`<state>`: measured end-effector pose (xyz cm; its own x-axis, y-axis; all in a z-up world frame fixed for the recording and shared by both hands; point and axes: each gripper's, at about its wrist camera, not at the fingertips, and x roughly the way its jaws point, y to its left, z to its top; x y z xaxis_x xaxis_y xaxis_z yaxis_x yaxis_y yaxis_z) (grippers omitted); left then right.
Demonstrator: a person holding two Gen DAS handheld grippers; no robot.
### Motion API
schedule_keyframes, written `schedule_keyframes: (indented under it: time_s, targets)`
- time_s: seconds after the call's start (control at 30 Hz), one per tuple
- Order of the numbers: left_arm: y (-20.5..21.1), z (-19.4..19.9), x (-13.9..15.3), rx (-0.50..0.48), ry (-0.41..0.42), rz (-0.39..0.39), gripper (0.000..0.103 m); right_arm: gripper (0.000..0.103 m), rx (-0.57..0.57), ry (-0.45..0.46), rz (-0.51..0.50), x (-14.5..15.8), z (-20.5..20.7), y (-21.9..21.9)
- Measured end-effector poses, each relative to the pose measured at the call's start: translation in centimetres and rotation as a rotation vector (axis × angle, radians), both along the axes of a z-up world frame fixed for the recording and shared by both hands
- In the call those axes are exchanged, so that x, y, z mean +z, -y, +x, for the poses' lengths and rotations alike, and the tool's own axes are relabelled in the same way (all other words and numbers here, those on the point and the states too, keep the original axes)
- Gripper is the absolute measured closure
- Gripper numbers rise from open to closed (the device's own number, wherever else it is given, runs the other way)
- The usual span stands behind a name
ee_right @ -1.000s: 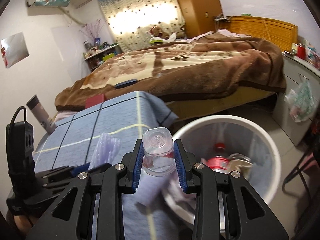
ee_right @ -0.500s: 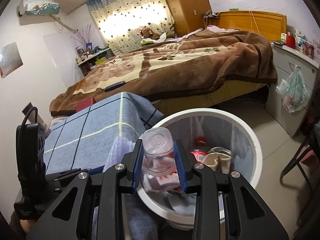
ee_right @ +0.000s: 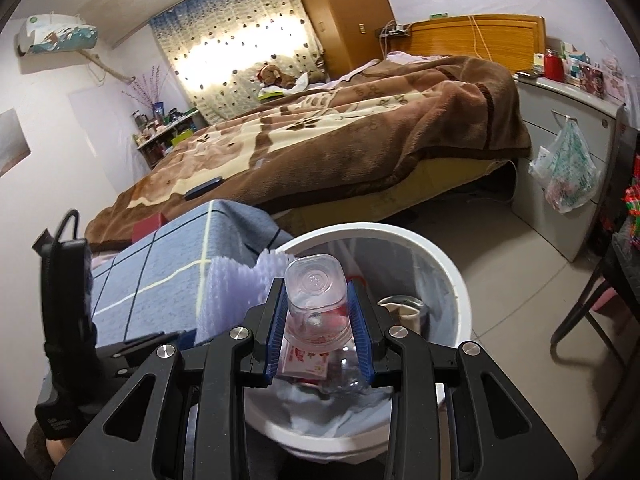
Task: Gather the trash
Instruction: 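Carry cup and foam net over the white bin and open both tools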
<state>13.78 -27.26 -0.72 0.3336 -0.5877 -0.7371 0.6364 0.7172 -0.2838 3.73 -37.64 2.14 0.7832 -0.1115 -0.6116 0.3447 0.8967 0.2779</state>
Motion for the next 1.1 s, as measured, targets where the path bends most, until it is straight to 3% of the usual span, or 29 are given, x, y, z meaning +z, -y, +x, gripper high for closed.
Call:
schedule_keyframes:
  time_s: [0.13,0.23,0.27,0.47,0.8,0.83,0.9,1.1]
  targets:
    - [1.5,0.4,0.5,-0.015,0.005,-0.003,0.07,0.071,-0.021,-0.015,-0.003,-0.4,0.4,0.9]
    - [2.5,0.3,0.7,-0.029,0.024,0.016,0.056,0.071,-0.036,-0.028,-0.005,-0.7,0.6,1.4]
    - [2.7,0.2,0.7,-0.036,0.033,0.02,0.046,0.071,-0.037,-0.038,-0.005,-0.9,0.7,1.6]
    - [2.9,0.0,0.3,-0.037,0.038,0.039,0.037,0.071,-0.05,-0.087,-0.041,-1.7,0.9,2.3]
    - [1.9,0.2,1.0,-0.004,0.049,0.022,0.033,0.069,-0.032,-0.135,-0.037,-2.2,1.2,2.8]
    - [1.8,0.3,1.0,-0.002,0.048,0.019,0.033,0.067,-0.03,-0.137,-0.036,-2.2,1.2,2.9]
    - [1.6,0.5,0.9,0.003,0.041,0.02,0.033,0.048,-0.032,-0.145,-0.047,-2.3,1.2,2.9]
    - [0.8,0.1,1.0,0.018,0.046,0.017,0.033,0.046,-0.045,-0.141,-0.063,-2.1,1.0,2.6]
